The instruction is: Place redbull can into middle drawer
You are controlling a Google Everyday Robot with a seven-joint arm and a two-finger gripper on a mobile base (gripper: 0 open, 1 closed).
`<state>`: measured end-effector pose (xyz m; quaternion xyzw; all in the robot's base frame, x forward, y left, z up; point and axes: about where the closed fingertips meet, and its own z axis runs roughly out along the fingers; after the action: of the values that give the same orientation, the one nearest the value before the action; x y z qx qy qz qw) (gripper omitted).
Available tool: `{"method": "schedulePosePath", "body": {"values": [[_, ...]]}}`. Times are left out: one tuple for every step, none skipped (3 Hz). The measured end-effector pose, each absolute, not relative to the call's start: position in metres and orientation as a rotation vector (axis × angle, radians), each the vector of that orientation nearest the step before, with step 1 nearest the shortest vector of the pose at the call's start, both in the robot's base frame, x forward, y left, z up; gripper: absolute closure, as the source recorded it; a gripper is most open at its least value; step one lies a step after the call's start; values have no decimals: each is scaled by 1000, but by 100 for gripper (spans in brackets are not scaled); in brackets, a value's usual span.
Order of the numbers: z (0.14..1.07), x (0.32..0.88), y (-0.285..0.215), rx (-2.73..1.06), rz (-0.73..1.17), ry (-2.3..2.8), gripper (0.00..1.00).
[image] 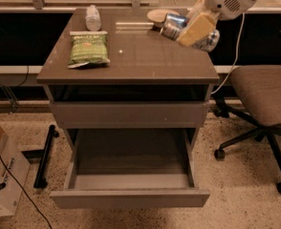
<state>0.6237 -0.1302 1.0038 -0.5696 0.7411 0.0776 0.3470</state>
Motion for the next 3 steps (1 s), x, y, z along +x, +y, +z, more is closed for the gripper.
{"method": "schedulePosePath", "body": {"values": [[951, 570, -83, -1488, 379, 1990, 100], [868, 541, -46, -1556, 529, 2091, 100], [779, 529, -13, -1601, 597, 2194, 100]]}}
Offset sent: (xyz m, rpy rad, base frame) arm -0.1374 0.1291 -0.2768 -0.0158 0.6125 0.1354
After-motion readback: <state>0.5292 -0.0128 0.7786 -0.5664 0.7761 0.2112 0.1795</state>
